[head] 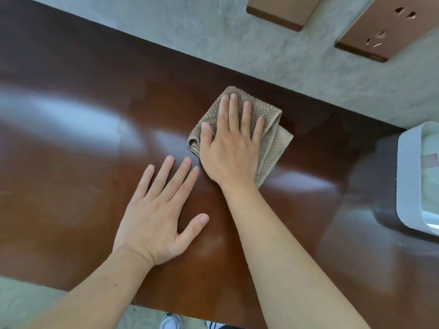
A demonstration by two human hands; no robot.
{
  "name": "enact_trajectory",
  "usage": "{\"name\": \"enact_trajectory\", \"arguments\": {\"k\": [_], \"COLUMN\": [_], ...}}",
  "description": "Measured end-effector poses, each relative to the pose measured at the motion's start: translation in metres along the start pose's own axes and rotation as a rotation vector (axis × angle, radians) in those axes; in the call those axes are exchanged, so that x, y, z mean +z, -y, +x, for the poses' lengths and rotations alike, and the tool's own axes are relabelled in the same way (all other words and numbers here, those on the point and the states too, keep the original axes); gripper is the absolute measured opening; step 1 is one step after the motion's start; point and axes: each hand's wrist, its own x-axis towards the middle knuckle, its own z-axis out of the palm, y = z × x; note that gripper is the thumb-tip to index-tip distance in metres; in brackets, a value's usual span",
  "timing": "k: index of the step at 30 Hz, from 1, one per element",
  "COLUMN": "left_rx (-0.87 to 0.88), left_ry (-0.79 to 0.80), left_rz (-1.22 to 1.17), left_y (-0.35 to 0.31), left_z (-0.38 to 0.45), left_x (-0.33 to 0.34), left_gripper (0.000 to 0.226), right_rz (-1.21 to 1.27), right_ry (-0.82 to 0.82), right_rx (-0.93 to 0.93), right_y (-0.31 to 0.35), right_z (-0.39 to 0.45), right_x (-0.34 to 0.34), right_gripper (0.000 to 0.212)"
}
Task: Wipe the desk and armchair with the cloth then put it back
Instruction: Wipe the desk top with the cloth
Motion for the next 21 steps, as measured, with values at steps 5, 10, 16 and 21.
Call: {"name": "enact_trajectory", "arguments": {"k": [5, 10, 16, 21], "left_rx": [0.001, -0.005, -0.027, -0.036], "left_ry": [-0.013, -0.049, -0.070, -0.095], "left_rz": [-0.011, -0.024, -0.030, -0.035], "left_y": [0.002, 0.001, -0.001, -0.001], "left_z": [0.001, 0.001, 0.000, -0.002], "left_x": [0.002, 0.002, 0.001, 0.004], "left_gripper": [0.077, 0.075, 0.075, 0.077], "right_rz": [-0.010, -0.013, 0.032, 0.030], "right_ry": [-0.007, -0.005, 0.011, 0.001], "right_rx": [-0.055, -0.075, -0.080, -0.069], "right_y": [0.014, 0.014, 0.011, -0.004], "right_z": [0.054, 0.062, 0.051, 0.004], "right_x": [0.004, 0.005, 0.001, -0.004], "right_gripper": [0.069, 0.071, 0.076, 0.074]}}
